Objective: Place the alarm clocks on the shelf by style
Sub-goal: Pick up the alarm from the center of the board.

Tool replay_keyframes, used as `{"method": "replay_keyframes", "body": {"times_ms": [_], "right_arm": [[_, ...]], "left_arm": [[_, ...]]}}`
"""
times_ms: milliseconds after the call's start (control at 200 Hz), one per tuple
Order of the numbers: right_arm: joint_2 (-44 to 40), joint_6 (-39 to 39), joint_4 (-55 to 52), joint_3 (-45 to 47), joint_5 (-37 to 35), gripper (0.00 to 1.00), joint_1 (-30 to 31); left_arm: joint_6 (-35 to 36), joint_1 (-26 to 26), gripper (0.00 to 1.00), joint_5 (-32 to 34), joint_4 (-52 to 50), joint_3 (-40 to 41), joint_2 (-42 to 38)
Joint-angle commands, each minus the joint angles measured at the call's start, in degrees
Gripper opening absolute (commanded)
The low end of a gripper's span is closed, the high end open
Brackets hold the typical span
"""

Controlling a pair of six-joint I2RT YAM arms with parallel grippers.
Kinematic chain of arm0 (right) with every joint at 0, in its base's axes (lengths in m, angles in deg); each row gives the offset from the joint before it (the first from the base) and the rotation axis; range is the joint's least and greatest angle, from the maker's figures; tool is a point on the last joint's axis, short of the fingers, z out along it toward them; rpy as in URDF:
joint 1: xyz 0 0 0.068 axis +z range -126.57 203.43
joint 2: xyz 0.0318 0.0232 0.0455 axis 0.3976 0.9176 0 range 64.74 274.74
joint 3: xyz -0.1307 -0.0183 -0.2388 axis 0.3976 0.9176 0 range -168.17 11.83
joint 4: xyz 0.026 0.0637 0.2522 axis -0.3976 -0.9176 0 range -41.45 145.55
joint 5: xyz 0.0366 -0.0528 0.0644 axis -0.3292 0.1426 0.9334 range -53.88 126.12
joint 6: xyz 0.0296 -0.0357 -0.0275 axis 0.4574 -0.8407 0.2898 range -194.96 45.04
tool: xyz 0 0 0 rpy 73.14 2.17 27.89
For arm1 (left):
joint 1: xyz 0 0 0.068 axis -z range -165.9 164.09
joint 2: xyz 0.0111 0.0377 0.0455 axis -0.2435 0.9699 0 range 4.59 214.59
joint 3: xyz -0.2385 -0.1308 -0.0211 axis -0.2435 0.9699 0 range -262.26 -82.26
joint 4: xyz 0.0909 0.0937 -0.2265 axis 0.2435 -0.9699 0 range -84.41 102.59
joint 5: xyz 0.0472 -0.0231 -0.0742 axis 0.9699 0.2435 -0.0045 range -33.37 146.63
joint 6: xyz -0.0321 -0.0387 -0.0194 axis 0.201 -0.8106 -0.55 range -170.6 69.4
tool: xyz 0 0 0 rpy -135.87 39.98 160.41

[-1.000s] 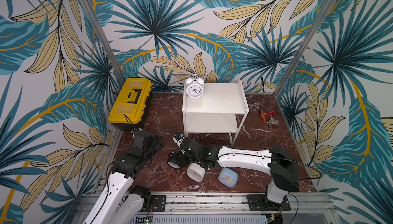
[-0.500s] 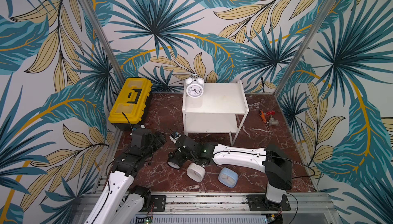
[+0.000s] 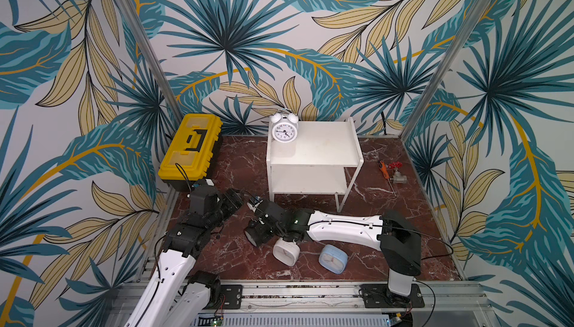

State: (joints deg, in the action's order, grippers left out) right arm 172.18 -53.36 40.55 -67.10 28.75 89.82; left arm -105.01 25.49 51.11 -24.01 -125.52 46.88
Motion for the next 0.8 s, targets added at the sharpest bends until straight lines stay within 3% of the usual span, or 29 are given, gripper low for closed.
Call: {"method": "replay_keyframes", "body": {"times_ms": [0, 180, 406, 581, 791], "right_arm": [[-0.7, 0.2, -2.7, -0.9, -1.7, 0.00, 0.0], [-6.2, -0.3, -5.6, -0.9, -3.8, 0.00, 0.1], [-19.0, -0.3, -9.7, 1.8, -5.6, 0.00, 1.0], [-29.7, -0.5, -10.4, 5.9, -1.5, 0.00, 1.0], [-37.3, -3.3, -14.2, 7.8, 1.7, 0.00, 0.4]], "left_arm": [[-1.5, -0.8, 0.79, -2.3, 2.9, -0.6, -0.1], [-5.2, -0.9, 0.79, -6.2, 6.2, -1.7, 0.1], [-11.2, -0.9, 0.79, -11.6, 12.7, -0.1, -0.4], [-14.1, -0.9, 0.79, -15.0, 18.9, 1.0, -0.2], [-10.3, -0.1, 0.79, -18.8, 20.4, -3.0, 5.4]]}}
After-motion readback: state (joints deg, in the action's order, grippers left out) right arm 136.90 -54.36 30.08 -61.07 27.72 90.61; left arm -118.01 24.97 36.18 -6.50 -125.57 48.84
